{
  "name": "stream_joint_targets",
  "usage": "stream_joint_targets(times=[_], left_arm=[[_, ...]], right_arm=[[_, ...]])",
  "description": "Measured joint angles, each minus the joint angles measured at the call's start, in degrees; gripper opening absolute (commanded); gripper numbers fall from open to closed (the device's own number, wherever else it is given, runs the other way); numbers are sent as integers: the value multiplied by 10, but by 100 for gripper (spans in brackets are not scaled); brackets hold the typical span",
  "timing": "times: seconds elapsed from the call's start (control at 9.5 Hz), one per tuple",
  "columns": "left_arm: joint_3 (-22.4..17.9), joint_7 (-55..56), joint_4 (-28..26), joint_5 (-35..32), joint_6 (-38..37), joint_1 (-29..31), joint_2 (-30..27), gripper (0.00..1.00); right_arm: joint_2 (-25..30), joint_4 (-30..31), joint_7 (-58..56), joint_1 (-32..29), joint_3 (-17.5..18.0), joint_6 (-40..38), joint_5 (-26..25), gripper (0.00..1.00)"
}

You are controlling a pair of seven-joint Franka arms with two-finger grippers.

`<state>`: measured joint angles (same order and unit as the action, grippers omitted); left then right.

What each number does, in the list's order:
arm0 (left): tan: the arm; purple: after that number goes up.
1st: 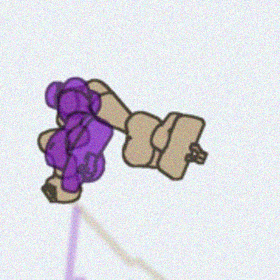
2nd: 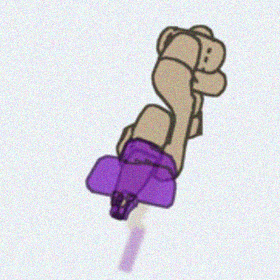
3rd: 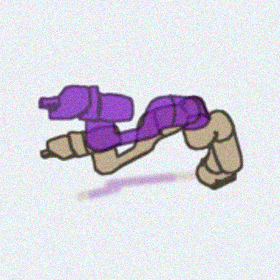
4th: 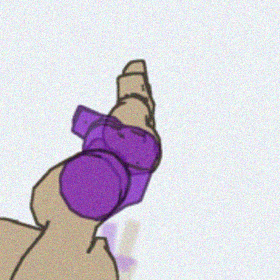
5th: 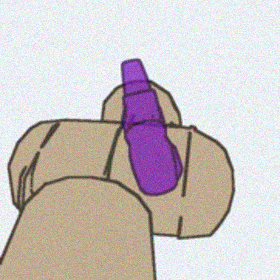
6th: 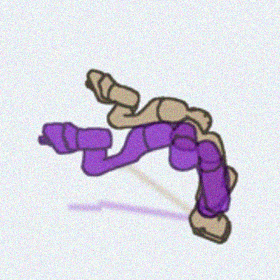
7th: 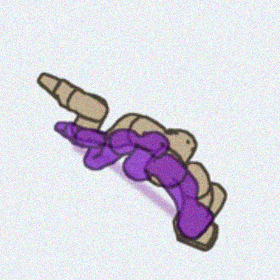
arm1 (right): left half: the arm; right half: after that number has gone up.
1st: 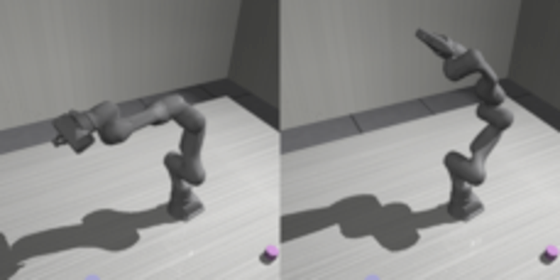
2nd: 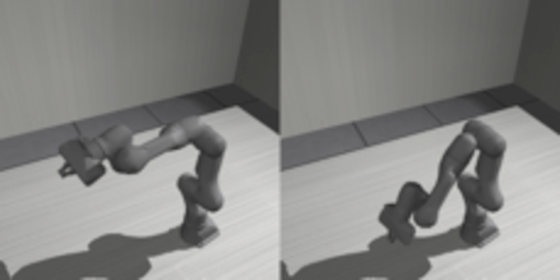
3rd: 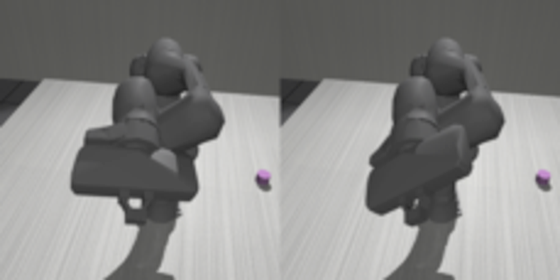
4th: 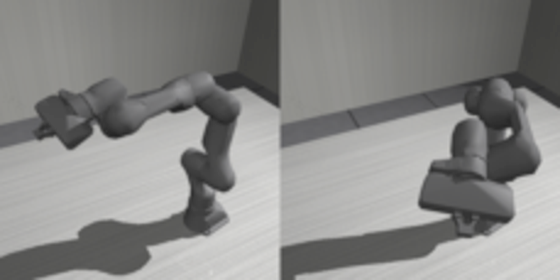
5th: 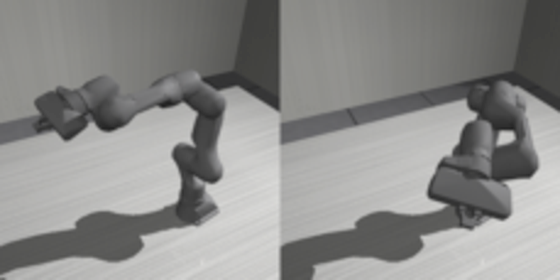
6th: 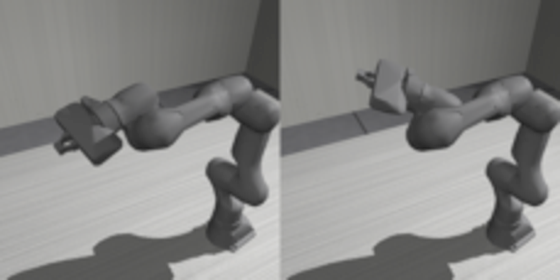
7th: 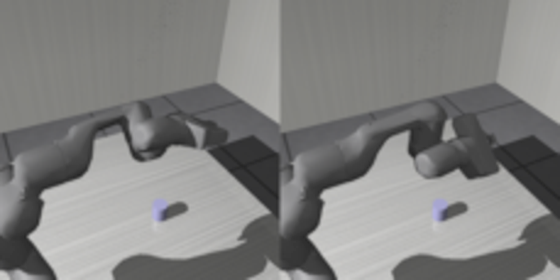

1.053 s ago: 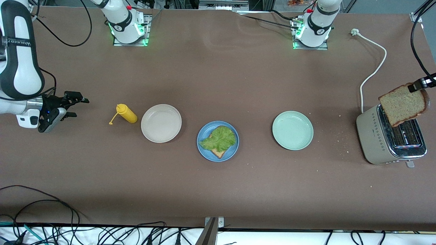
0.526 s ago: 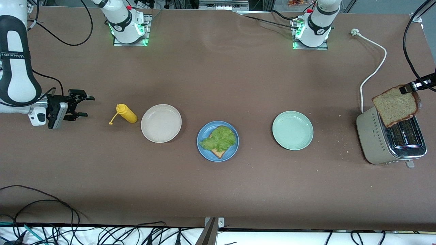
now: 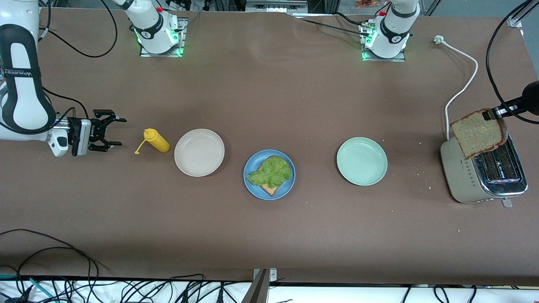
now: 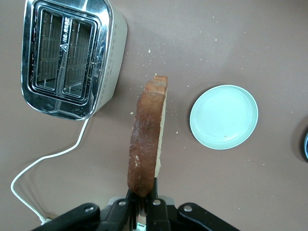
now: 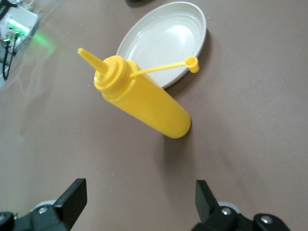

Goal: Make sandwich in blue plate with both arms
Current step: 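Move the right gripper to the yellow squeeze bottle, then close the right gripper on the yellow bottle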

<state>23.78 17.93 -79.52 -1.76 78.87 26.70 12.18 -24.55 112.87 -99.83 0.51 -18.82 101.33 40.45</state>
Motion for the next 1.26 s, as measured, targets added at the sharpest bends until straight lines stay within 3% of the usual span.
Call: stream_joint_targets(times=[0.32, 0.63, 0.95, 1.26], left_arm=[[-131, -1, 0, 41, 0, -109, 0, 0], [-193, -2, 0, 45, 0, -168, 0, 0], [-205, -6, 1, 45, 0, -174, -2, 0], [-206, -12, 1, 45, -1, -174, -2, 0]], right_arm=[[-32, 2, -178, 0, 1, -31, 80, 100], [-61, 2, -294, 0, 1, -61, 147, 100], [-106, 0, -375, 0, 9, -88, 211, 100], [-118, -12, -383, 0, 19, -97, 243, 100]])
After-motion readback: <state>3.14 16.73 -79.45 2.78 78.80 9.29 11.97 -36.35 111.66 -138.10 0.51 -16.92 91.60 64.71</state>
